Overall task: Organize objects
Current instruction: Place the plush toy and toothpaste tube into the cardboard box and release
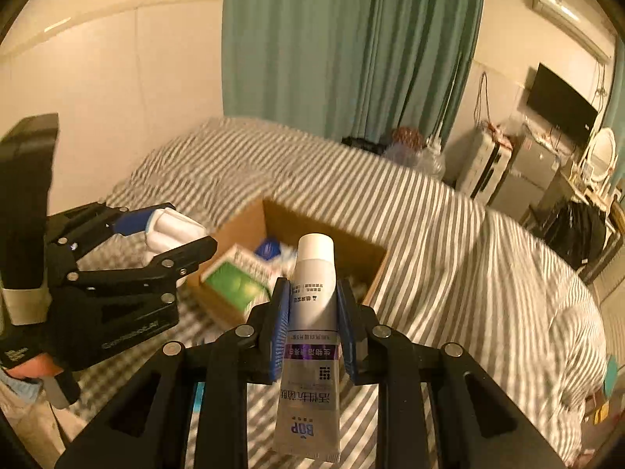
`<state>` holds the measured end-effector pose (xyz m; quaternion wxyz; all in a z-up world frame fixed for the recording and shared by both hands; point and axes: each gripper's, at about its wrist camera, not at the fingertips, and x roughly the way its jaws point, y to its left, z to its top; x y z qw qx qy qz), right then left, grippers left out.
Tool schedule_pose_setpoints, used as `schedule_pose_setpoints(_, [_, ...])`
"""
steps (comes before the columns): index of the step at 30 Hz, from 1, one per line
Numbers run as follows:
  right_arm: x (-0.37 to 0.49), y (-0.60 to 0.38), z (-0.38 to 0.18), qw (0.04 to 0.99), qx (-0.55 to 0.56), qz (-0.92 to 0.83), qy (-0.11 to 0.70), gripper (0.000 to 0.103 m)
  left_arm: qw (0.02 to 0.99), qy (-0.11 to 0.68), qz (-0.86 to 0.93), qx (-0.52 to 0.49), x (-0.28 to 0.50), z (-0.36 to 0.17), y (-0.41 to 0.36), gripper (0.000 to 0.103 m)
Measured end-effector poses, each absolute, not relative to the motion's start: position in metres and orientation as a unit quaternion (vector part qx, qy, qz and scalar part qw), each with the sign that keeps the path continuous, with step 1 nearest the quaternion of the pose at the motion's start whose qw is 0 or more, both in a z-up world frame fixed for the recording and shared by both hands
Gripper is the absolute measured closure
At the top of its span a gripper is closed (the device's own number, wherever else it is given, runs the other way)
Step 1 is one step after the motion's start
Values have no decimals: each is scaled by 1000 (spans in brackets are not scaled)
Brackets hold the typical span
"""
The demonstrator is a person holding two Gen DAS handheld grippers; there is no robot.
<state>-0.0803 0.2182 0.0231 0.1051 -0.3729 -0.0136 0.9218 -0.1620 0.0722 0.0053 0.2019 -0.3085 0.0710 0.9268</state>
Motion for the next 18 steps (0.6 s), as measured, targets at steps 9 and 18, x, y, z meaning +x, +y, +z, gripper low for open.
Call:
schedule_pose_setpoints(9, [-148,249,39,114,-379,918,-20,80,200,73,932,-295,-232,13,93,49])
schedule_pose_setpoints(18, [-203,291,-19,97,-458,883,36,80,200,93,909,-353,-289,-47,124,49])
